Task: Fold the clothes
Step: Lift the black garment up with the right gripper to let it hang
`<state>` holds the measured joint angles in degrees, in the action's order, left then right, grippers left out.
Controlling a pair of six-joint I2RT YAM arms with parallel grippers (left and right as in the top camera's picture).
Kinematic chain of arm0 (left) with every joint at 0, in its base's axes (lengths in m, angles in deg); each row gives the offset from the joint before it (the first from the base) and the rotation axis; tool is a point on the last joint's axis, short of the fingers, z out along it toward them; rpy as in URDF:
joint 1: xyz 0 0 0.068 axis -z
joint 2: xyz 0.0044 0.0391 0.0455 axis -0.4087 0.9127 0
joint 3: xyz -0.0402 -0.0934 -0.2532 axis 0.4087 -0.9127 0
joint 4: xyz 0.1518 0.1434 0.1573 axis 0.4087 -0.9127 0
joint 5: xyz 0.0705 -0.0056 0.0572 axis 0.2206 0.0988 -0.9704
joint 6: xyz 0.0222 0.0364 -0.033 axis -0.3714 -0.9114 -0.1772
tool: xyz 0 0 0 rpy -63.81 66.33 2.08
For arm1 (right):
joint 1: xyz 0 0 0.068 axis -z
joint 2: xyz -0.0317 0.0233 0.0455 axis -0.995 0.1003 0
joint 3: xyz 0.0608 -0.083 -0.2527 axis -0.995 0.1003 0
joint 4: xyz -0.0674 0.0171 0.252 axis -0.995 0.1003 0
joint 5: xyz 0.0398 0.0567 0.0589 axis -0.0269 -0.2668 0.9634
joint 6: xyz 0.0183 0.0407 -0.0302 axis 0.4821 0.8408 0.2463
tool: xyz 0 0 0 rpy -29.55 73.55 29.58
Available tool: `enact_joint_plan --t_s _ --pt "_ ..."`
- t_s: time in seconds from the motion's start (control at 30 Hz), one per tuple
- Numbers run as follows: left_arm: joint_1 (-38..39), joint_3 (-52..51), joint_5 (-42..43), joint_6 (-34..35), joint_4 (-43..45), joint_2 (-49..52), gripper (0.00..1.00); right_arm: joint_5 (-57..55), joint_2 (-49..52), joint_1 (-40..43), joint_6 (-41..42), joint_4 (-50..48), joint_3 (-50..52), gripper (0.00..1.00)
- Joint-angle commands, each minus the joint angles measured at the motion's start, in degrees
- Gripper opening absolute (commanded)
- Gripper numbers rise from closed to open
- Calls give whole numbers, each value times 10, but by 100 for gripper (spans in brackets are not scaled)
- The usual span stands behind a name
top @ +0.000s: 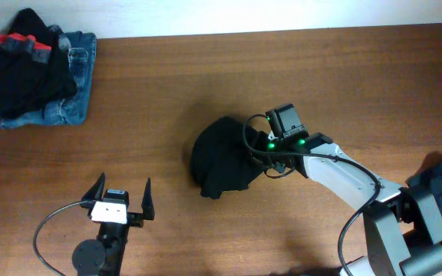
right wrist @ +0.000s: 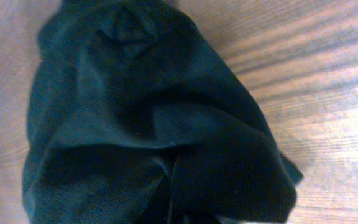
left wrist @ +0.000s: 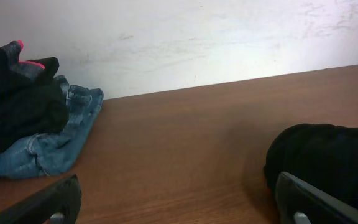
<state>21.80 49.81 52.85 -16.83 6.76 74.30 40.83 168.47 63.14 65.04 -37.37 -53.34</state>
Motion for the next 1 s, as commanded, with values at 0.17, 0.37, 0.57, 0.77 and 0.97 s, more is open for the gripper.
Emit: enact_joint_plan --t_s 0.17,0.37,0.57,0.77,0.97 --pt "-2 -4 -4 -7 1 -4 99 -17 -75 -3 -107 -2 -43 4" --pt "-2 -4 -4 -7 1 -4 99 -64 -151 -3 -176 88 -166 4" --pt "-2 -4 -4 -7 1 -4 99 -84 -187 -3 -248 200 -328 4" --pt "-2 -4 -4 -7 1 -4 99 -81 -189 -3 -267 247 -426 4" --pt "-2 -4 -4 -7 1 -4 99 -117 -191 -7 -289 251 -471 4"
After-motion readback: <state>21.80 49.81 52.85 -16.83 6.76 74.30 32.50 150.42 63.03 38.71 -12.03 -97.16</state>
